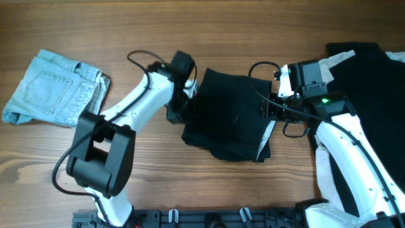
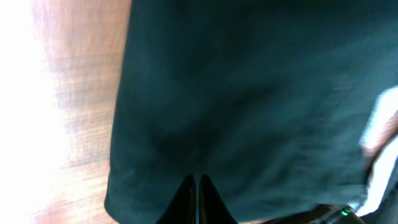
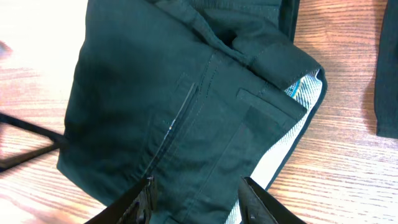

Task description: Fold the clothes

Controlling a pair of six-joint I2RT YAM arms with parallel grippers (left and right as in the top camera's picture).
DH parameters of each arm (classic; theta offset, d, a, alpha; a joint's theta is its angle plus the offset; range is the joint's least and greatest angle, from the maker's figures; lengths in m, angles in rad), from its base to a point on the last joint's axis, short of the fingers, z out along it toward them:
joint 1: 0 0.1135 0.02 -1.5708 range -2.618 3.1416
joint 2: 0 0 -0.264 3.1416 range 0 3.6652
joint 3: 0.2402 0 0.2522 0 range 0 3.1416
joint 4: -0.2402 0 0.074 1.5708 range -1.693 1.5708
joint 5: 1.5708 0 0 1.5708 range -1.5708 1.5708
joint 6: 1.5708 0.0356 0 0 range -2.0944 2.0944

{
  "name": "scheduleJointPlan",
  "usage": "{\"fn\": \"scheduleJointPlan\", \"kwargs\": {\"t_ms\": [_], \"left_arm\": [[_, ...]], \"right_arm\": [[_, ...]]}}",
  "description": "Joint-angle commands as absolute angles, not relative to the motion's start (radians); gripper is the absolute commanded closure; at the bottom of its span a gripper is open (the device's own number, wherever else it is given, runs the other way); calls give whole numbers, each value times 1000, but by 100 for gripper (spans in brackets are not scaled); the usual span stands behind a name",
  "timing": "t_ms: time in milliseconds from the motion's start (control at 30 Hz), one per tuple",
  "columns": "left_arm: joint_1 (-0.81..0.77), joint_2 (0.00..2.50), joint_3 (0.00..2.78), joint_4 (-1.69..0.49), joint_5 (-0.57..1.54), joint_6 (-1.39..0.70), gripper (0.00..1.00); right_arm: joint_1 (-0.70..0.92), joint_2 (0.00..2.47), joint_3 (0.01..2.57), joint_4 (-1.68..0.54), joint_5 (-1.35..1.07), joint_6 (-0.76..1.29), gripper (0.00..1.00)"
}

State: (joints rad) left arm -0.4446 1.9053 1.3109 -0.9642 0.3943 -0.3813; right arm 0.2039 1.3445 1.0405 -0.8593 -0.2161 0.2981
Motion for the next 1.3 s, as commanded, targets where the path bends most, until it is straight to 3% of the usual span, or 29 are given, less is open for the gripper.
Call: {"fn": "scheduleJointPlan", "kwargs": {"t_ms": [0, 133, 300, 367, 467, 533, 633, 733, 900, 1067, 1267], "left_arm": [[-469, 1897, 1098, -810, 309, -559, 96], [-346, 1896, 988, -601, 84, -619, 96], [-226, 1896, 1209, -465, 123, -414, 95], [-227, 1896, 1308, -504, 141, -388, 88], [-227, 1893, 1451, -751, 190, -389, 70], [-227, 1878, 1466, -905, 226, -389, 69], [-234, 1879, 1456, -1001, 321, -389, 72], [-271, 1879, 1383, -1008, 329, -423, 72], [-299, 1879, 1231, -976, 454, -456, 38], [-299, 1879, 1080, -677, 646, -576, 33], [-312, 1879, 1027, -514, 661, -653, 27]], "right_arm": [[202, 1354, 1049, -849, -203, 318, 53], [202, 1355, 1045, -809, -204, 313, 53], [203, 1443, 1012, -572, -245, 235, 53], [206, 1540, 1012, -483, -323, 206, 53], [233, 1741, 1012, -414, -493, 75, 66], [231, 1821, 1012, -492, -305, 199, 86], [229, 1879, 1012, -540, -65, 368, 95], [221, 1900, 1012, -600, -72, 507, 96], [222, 1900, 1012, -650, -105, 493, 95], [223, 1900, 1012, -646, -128, 444, 95], [223, 1900, 1013, -640, -135, 419, 95]]}}
